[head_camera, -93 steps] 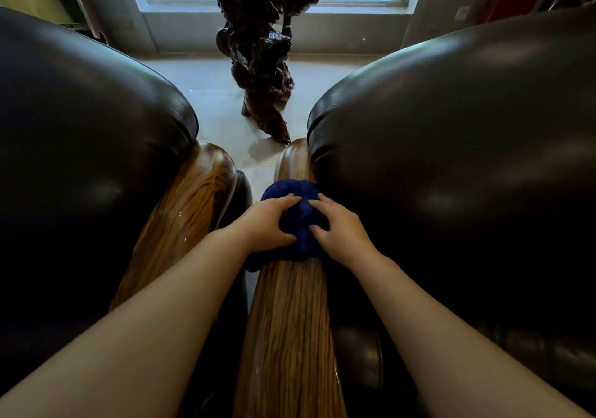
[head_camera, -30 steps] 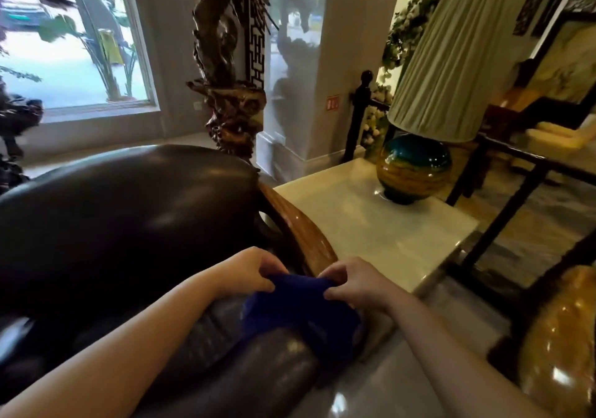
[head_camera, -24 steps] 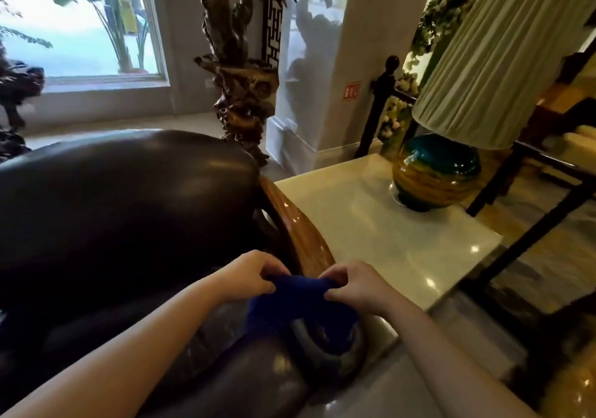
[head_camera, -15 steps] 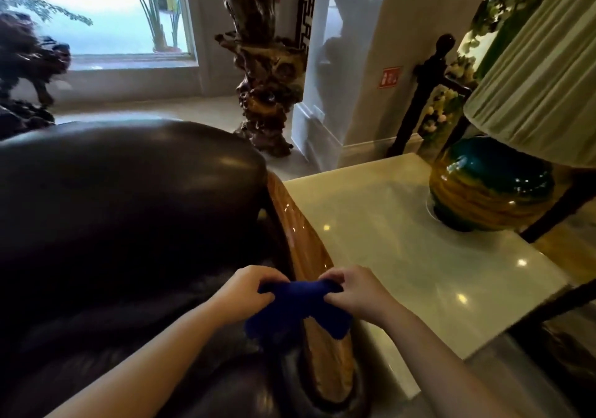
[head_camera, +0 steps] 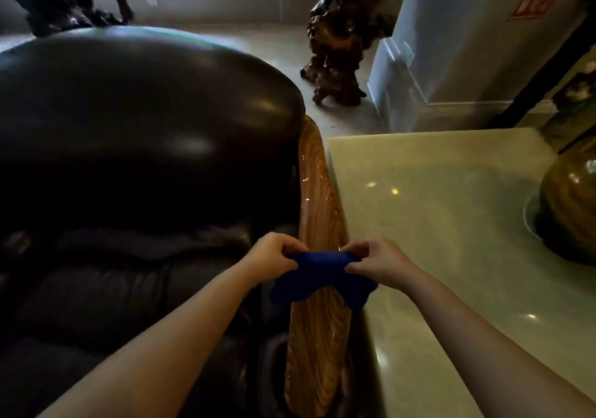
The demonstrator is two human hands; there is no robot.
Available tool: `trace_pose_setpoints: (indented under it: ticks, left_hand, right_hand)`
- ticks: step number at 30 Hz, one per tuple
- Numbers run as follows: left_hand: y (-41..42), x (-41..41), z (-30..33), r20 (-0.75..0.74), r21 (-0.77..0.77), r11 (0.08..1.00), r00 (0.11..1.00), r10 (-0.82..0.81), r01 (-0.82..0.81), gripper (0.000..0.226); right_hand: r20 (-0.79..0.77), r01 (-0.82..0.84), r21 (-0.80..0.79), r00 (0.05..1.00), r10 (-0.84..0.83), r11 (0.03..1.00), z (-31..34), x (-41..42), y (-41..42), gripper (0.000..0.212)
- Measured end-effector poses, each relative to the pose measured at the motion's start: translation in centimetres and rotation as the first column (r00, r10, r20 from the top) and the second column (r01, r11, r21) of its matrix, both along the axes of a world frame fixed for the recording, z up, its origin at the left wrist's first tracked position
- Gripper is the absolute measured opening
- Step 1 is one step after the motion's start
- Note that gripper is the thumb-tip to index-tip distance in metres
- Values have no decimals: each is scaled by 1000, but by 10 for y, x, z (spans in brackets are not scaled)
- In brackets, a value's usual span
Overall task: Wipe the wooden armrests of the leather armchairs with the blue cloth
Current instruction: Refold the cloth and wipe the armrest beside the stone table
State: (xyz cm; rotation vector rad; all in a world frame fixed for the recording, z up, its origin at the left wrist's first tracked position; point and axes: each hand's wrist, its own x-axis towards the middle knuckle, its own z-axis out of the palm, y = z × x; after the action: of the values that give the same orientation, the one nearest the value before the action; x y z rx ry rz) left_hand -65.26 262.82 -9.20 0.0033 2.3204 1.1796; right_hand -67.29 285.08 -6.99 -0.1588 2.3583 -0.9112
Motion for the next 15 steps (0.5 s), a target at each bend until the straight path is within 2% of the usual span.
trace_pose_setpoints:
  ticks: [9, 15]
  left_hand:
    - [9, -22, -17, 79, 66, 995, 994, 70, -76, 36]
    - [8, -43, -30, 66, 110, 991, 996, 66, -73, 35]
  right_hand:
    - [21, -10, -54, 1000, 11, 998, -30, -40, 9, 27]
    - [-66, -12, -16, 998, 11, 1000, -48, -61, 7, 29]
